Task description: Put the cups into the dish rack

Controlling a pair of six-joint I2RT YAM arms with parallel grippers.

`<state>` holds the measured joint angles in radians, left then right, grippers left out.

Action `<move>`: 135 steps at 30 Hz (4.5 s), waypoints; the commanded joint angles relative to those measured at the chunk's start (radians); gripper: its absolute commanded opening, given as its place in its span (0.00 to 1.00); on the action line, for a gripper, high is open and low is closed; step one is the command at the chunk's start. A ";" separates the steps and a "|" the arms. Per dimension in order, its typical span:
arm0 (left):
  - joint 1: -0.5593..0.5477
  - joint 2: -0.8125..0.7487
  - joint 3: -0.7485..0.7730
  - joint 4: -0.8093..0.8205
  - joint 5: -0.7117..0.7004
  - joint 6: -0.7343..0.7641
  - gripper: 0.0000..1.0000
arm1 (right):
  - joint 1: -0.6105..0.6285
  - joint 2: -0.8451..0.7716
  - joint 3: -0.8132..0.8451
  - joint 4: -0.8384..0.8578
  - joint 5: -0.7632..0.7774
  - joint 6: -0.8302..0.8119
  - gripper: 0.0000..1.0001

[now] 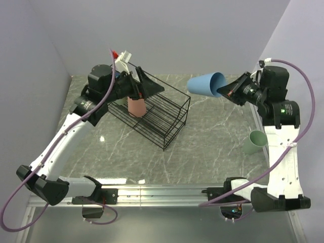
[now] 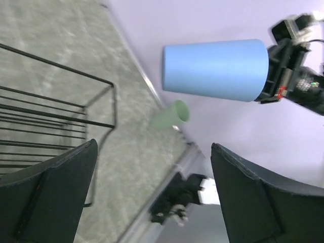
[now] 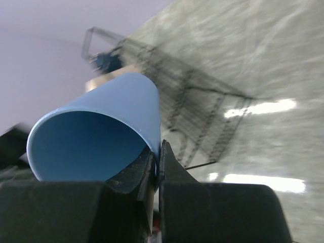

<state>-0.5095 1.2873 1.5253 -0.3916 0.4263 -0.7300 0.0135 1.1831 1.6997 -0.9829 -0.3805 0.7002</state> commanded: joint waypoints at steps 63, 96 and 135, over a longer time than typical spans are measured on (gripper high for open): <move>-0.015 0.066 -0.390 1.200 0.221 -0.678 0.53 | 0.109 -0.074 -0.528 0.826 -0.580 0.575 0.00; -0.075 0.081 0.120 -0.349 -0.415 0.322 0.20 | -0.049 -0.091 -0.216 -0.068 -0.143 -0.038 0.76; -0.224 0.371 0.361 -0.527 -0.758 0.388 0.84 | -0.053 -0.091 -0.252 -0.086 -0.121 -0.068 0.75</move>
<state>-0.7208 1.6585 1.8030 -0.9085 -0.2714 -0.3557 -0.0334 1.1069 1.4471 -1.0836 -0.5156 0.6571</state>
